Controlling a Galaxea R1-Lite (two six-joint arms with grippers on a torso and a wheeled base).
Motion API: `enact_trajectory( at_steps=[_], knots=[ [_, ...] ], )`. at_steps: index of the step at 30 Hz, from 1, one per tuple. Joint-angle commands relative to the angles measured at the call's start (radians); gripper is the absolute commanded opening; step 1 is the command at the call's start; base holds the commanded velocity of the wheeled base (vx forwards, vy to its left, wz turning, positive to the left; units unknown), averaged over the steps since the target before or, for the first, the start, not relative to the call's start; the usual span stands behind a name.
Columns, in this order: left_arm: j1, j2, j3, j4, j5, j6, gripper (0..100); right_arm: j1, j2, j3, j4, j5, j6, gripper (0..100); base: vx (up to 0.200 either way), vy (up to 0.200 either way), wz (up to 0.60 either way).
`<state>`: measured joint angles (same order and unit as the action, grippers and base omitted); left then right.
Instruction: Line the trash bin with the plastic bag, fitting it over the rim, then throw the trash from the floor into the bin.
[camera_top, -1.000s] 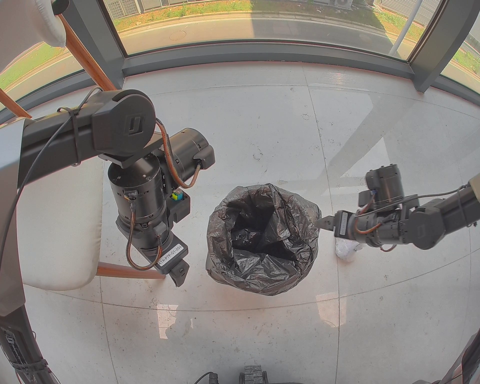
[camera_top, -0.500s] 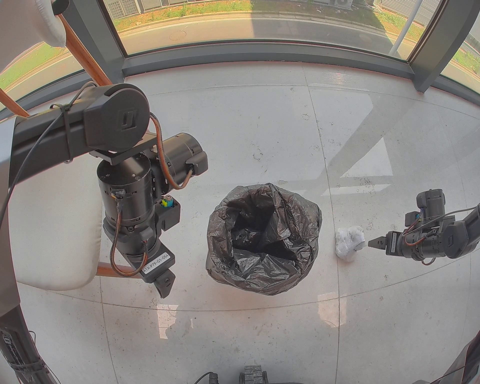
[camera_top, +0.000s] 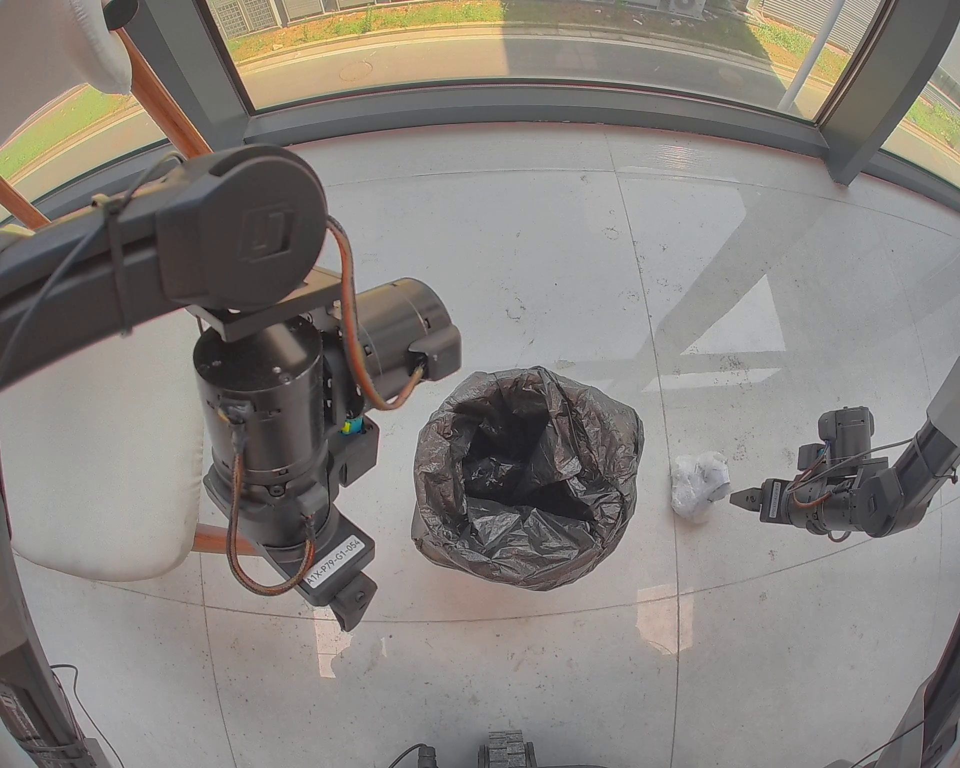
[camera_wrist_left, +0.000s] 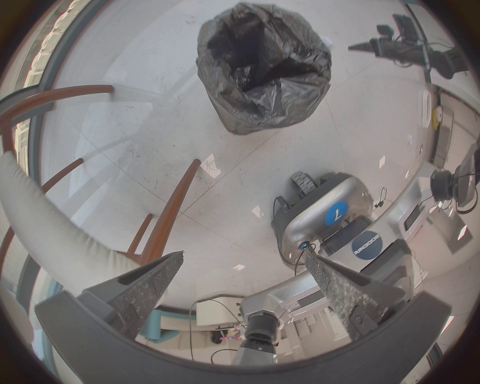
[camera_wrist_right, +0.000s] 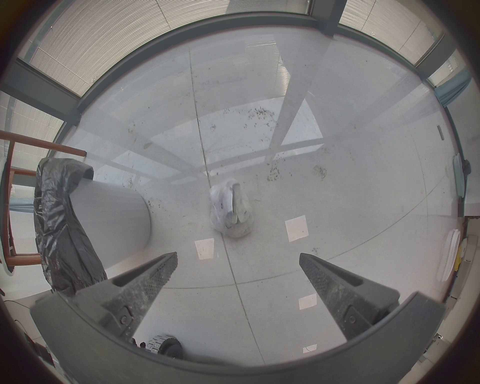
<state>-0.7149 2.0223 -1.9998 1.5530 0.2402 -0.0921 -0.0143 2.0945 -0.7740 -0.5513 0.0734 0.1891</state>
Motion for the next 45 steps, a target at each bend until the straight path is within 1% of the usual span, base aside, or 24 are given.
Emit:
enact_trajectory(
  at_steps=[1,2,3,4,5,6,7,9,10,12,16,21,23,28,35,38,43,44,45],
  knots=[
    [-0.109,-0.287,0.0,0.015,-0.01,-0.104,100,-0.004,0.061,0.004,-0.013,0.0,-0.002,100,0.0,0.0,0.0],
    [-0.156,-0.45,0.0,0.004,-0.027,-0.087,100,-0.006,0.068,-0.002,-0.015,0.0,-0.002,100,0.0,0.0,0.0],
    [-0.186,-0.521,0.012,-0.034,-0.047,-0.08,100,-0.007,0.073,-0.007,-0.015,0.0,-0.002,100,0.0,0.0,0.0],
    [-0.204,-0.556,0.096,-0.093,-0.056,-0.081,100,-0.009,0.076,-0.011,-0.015,0.0,-0.002,100,0.0,0.0,0.0],
    [-0.209,-0.588,0.216,-0.244,-0.061,-0.087,100,-0.012,0.084,-0.019,-0.016,0.0,-0.004,100,0.0,0.0,0.0],
    [-0.209,-0.588,0.216,-0.244,-0.061,-0.087,100,-0.012,0.084,-0.019,-0.016,0.0,-0.004,100,0.0,0.0,0.0],
    [-0.202,-0.597,0.394,-0.623,-0.058,-0.12,100,-0.009,0.093,-0.025,-0.036,0.003,-0.004,100,0.0,0.0,0.0],
    [-0.158,-0.6,0.546,-1.034,-0.024,-0.173,100,-0.006,0.108,-0.025,-0.075,0.023,-0.004,100,0.0,0.0,0.0],
    [-0.133,-0.6,0.607,-1.148,-0.018,-0.173,100,-0.003,0.118,-0.025,-0.095,0.034,-0.004,100,0.0,0.0,0.0],
    [-0.106,-0.606,0.661,-1.162,-0.013,-0.158,100,-0.001,0.136,-0.025,-0.125,0.043,-0.004,100,0.0,0.0,0.0],
    [-0.106,-0.694,0.762,-1.165,-0.01,-0.158,100,-0.003,0.191,-0.056,-0.188,0.043,-0.01,100,0.0,0.0,0.0],
    [-0.104,-0.745,0.842,-1.186,-0.007,-0.158,100,-0.007,0.236,-0.12,-0.197,0.043,-0.011,100,0.0,0.0,0.0],
    [-0.097,-0.78,0.877,-1.231,-0.006,-0.156,100,-0.004,0.263,-0.151,-0.205,0.043,-0.011,100,0.0,0.0,0.0],
    [-0.072,-0.812,0.905,-1.288,0.036,-0.158,100,-0.009,0.317,-0.231,-0.214,0.043,-0.01,100,0.0,0.0,0.0],
    [-0.071,-0.837,0.911,-1.285,0.039,-0.156,100,-0.004,0.383,-0.307,-0.217,0.043,-0.011,100,0.0,0.0,0.0],
    [-0.071,-0.84,0.923,-1.286,0.037,-0.155,100,0.0,0.435,-0.378,-0.216,0.043,-0.011,100,0.0,0.0,0.0],
    [-0.067,-0.841,0.923,-1.288,0.036,-0.155,100,0.002,0.472,-0.416,-0.216,0.043,-0.011,100,0.0,0.0,0.0],
    [-0.066,-0.841,0.923,-1.288,0.036,-0.153,100,0.004,0.48,-0.421,-0.216,0.043,-0.013,0,0.0,0.0,0.0],
    [-0.066,-0.841,0.923,-1.288,0.036,-0.155,100,0.005,0.484,-0.422,-0.217,0.043,-0.013,0,0.0,0.0,0.0]
  ],
)
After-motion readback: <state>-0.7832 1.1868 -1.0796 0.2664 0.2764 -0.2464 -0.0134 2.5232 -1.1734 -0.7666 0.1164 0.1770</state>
